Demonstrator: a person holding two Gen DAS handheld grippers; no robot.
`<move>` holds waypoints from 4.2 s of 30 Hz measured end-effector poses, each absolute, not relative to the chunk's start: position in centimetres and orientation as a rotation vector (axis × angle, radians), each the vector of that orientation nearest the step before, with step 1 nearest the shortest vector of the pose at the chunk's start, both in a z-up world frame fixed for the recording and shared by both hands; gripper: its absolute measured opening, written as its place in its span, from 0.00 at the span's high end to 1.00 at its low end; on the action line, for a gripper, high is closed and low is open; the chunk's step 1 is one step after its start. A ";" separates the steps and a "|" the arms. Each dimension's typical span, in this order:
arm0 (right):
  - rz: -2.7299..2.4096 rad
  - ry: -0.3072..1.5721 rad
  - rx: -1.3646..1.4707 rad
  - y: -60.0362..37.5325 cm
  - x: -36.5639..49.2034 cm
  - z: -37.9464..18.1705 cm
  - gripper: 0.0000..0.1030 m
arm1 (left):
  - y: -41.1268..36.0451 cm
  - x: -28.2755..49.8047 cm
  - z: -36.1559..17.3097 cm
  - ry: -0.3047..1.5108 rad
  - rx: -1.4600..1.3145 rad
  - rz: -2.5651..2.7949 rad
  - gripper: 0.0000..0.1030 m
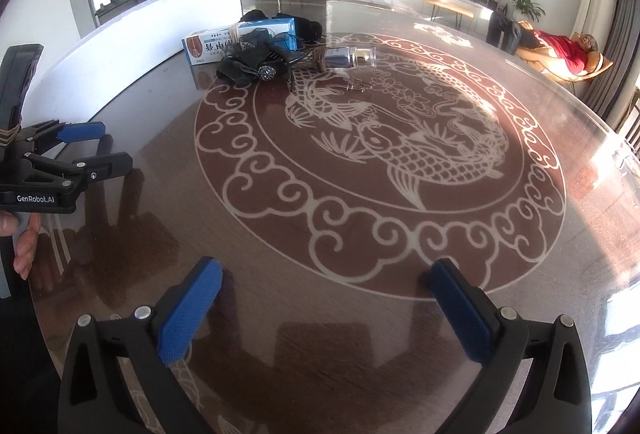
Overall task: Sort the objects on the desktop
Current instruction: 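Bring both tools back over the table, then grasp the black mesh scrunchie with the left tool and lift it, then close the right tool on the gold tube while the left tool holds the scrunchie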
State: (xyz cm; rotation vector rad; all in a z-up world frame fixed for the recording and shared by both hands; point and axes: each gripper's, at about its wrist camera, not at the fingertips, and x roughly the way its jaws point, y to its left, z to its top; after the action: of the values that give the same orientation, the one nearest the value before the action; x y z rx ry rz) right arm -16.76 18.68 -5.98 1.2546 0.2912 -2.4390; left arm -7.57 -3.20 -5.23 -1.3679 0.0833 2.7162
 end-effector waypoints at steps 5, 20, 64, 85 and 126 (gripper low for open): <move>-2.438 0.291 1.255 18.7 -16.8 -6.0 0.00 | -3.4 -7.8 -5.5 0.068 -1.393 2.725 0.00; -2.438 0.292 1.254 18.7 -16.8 -6.0 0.00 | -3.3 -8.0 -5.6 0.069 -1.393 2.724 0.00; -2.365 0.330 1.232 19.9 -20.0 -6.7 0.00 | -2.0 -13.2 -3.7 -0.347 -1.475 2.555 0.00; -2.365 0.330 1.230 20.6 -19.4 -7.1 0.00 | -4.3 -15.6 -5.2 -0.068 -1.414 2.909 0.32; -2.369 0.273 1.194 13.6 -19.3 -6.2 0.67 | -3.5 -8.5 -4.8 0.108 -1.320 2.716 0.31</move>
State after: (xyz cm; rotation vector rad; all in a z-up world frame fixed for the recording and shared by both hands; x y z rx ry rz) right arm -19.34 13.63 -6.16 1.1936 0.2730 -2.3689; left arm -8.51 -3.53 -4.85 -1.3204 0.1084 2.7159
